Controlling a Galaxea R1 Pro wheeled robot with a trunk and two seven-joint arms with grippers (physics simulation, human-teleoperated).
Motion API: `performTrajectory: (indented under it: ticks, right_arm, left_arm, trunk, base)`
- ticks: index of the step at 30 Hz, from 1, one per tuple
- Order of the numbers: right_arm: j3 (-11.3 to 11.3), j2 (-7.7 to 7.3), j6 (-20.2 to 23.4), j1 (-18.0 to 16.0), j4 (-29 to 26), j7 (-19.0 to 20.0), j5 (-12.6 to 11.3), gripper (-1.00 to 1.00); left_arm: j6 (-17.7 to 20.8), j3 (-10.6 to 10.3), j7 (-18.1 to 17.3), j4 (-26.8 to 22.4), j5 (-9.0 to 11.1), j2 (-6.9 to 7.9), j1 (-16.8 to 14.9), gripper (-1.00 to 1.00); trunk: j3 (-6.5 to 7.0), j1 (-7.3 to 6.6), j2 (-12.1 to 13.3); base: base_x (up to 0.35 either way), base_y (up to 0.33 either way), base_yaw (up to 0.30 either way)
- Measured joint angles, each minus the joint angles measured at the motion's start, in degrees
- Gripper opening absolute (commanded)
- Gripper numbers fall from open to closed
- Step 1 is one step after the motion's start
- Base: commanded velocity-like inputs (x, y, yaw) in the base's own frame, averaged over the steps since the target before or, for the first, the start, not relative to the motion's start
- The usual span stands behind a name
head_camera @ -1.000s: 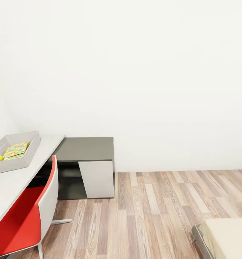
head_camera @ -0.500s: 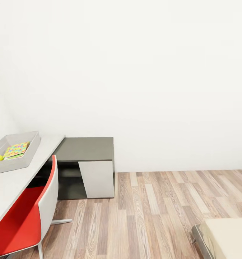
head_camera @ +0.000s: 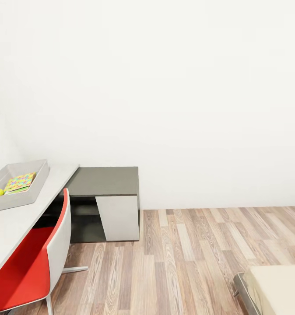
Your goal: Put all the toys in the child's room - the three board games (two on the bed and one on the table), the two jigsaw puzzles on the table, and the tennis ball on the table - inside the toy box on the table in the child's room.
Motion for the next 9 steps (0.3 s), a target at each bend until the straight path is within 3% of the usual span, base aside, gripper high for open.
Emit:
performTrajectory:
  ticks: [9]
  right_arm:
    - [0.05, 0.08, 0.02, 0.0, 0.12, 0.0, 0.05, 1.0]
  left_arm:
    - [-0.07, 0.04, -0.03, -0.11, 0.03, -0.04, 0.0, 1.0]
  trunk:
    - [0.0, 0.0, 0.0]
  base:
    - [0.0, 0.0, 0.0]
